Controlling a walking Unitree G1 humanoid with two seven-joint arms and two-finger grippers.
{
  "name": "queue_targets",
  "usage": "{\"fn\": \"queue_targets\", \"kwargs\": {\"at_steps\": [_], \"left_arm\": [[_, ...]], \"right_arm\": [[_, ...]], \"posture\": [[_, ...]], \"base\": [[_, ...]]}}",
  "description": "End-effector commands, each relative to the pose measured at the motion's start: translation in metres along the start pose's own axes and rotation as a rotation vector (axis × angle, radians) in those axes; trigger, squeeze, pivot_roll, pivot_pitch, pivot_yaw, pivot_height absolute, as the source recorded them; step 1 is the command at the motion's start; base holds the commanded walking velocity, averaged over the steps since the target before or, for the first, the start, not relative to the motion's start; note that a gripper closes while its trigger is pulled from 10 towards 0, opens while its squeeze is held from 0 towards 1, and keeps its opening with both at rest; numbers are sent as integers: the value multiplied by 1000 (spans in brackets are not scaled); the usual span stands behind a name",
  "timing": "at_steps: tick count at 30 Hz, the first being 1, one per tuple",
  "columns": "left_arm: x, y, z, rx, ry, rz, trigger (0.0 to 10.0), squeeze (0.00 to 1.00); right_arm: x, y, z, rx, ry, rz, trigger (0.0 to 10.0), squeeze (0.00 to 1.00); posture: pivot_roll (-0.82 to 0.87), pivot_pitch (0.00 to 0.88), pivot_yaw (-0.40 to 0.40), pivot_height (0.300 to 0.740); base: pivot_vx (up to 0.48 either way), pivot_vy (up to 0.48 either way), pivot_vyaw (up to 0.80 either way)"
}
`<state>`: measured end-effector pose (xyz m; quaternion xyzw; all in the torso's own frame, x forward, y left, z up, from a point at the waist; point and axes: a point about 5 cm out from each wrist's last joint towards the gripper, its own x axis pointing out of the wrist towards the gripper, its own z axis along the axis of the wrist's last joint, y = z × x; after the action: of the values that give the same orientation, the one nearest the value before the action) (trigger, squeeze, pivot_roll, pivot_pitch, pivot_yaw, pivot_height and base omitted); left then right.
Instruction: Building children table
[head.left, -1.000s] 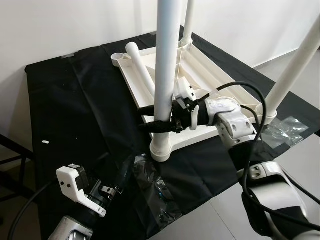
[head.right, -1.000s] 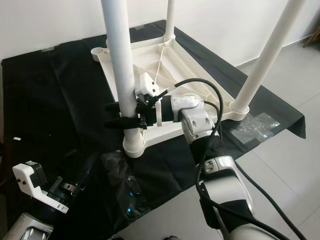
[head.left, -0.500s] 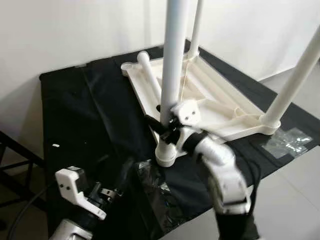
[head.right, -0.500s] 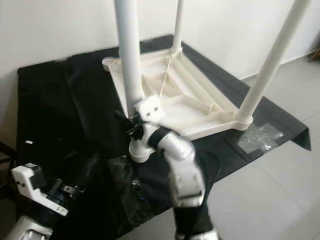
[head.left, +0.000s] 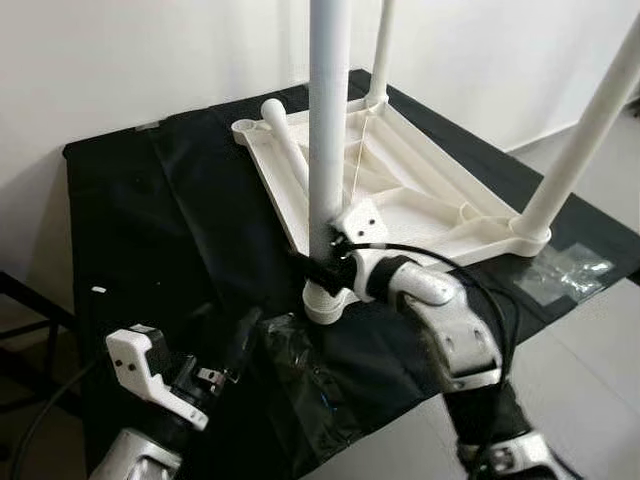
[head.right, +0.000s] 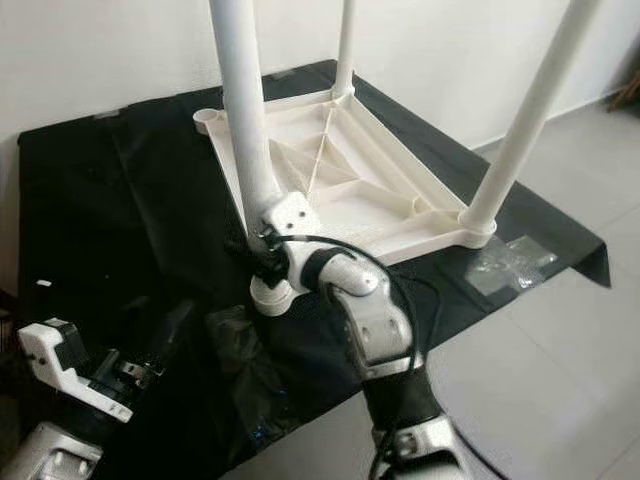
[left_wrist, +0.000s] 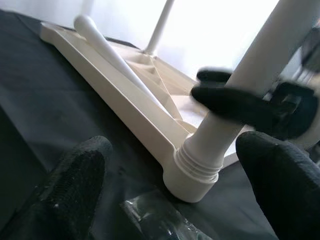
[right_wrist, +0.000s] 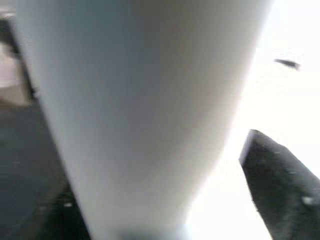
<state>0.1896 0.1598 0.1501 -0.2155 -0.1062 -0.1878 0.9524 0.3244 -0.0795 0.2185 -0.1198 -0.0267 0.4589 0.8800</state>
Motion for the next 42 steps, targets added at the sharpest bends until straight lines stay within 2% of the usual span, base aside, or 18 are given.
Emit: {"fn": "queue_targets", "kwargs": {"at_steps": [1,3,4,8,14,15,16,17,29,34,35,36,37,38,39,40,41,42], "left_arm": [[-3,2,-2,2,24,6,10000,0],[-3,2,-2,2,23,7,10000,0],[-4,2,-2,2,22,7,10000,0],[-6,1,0,4,20,9,10000,0],[-7,-1,1,6,21,10,10000,0],[-8,-2,1,7,22,9,10000,0],[-8,-2,1,7,22,9,10000,0],[-9,-3,1,7,23,7,10000,0],[-15,-21,6,115,-3,-76,10000,0],[-21,-32,10,253,-21,-121,10000,0],[-21,-35,11,324,-23,-132,10000,0],[-22,-36,12,380,-23,-137,10000,0],[-22,-36,12,380,-23,-137,10000,0],[-22,-36,12,407,-24,-139,10000,0],[-22,-36,12,407,-24,-139,10000,0],[-22,-35,12,408,-26,-132,10000,0],[-22,-35,12,408,-26,-132,10000,0],[-21,-33,12,399,-26,-131,10000,0]], "right_arm": [[-6,-2,18,-103,-65,203,10000,1000],[-8,-3,19,-149,-58,251,10000,1000],[-11,-6,19,-154,-41,306,10000,0],[-14,-17,17,-184,15,483,10000,0],[-11,-27,16,-206,65,557,10000,0],[-8,-31,21,-196,51,571,7490,0],[-8,-31,21,-196,51,571,7490,0],[-5,-34,26,-188,35,586,0,0],[-10,-43,23,-156,37,648,0,0],[-27,-55,4,-87,63,454,0,0],[-28,-52,-11,-40,88,294,0,0],[-20,-39,-29,68,93,-34,0,0],[-20,-39,-29,68,93,-34,0,0],[-24,-22,-46,200,137,-327,0,0],[-24,-22,-46,200,137,-327,0,0],[-30,10,-61,311,213,-392,0,0],[-30,10,-61,311,213,-392,0,0],[-33,34,-66,359,245,-410,0,0]], "posture": [[7,163,18,740],[7,163,18,740],[14,168,14,740],[29,178,16,740],[37,185,16,740],[43,192,16,740],[43,192,16,740],[46,197,16,740],[34,209,4,740],[18,216,1,740],[9,222,-4,740],[5,222,-4,740],[5,222,-4,740],[-2,221,2,740],[-2,221,2,740],[-2,221,5,740],[-2,221,5,740],[-6,218,11,740]], "base": [[0,0,0],[0,0,0],[0,0,0],[0,0,0],[0,0,0],[0,0,0],[0,0,0],[0,0,0],[0,0,0],[0,0,0],[0,0,0],[0,0,0],[0,0,0],[0,0,0],[0,0,0],[0,0,0],[0,0,0],[0,0,0]]}}
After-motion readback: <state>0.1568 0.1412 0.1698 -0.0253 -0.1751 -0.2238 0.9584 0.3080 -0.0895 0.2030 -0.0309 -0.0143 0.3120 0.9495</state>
